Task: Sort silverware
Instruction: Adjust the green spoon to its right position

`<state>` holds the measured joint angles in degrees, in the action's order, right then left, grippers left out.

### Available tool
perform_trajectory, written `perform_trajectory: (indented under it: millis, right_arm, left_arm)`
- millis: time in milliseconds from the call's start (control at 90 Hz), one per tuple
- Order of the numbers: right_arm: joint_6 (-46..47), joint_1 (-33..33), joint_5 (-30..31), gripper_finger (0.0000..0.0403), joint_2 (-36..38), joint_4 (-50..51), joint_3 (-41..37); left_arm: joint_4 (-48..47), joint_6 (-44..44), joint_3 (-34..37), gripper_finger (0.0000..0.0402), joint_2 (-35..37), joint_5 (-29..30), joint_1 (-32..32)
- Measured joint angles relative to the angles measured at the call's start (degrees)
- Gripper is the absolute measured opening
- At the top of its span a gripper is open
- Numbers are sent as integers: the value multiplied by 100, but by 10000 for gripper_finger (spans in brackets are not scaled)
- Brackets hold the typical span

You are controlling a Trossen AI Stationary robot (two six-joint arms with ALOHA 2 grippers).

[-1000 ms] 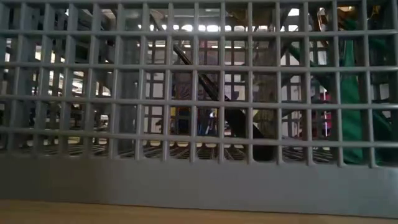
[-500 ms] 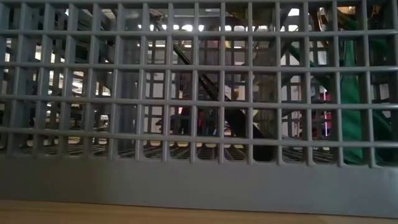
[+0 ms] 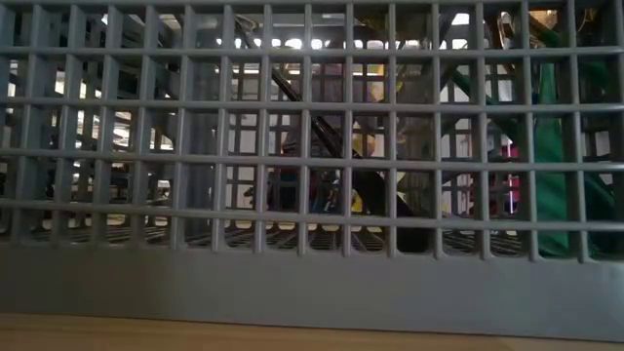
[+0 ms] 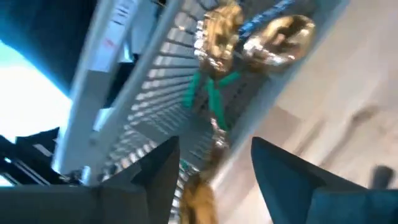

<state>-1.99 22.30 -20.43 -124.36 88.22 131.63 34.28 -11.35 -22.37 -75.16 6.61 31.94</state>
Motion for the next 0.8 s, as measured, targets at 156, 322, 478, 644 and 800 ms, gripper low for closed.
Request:
perform_trajectory:
  millis: [156, 322, 478, 644, 800]
  right_arm:
    - [202, 82, 1, 171, -73, 43, -3]
    - [194, 136, 343, 170, -122, 70, -7]
    - [174, 125, 420, 170, -149, 183, -183]
    - [172, 119, 370, 170, -162, 176, -506]
    - [174, 130, 234, 170, -162, 182, -706]
  left_arm:
    - [-63, -16, 0, 186, 0, 2, 0]
    - [-58, 24, 0, 186, 0, 2, 0]
    - [-62, 0, 0, 186, 0, 0, 8]
    - [-57, 30, 0, 186, -2, 0, 35]
    - [-59, 24, 0, 186, -2, 2, 33]
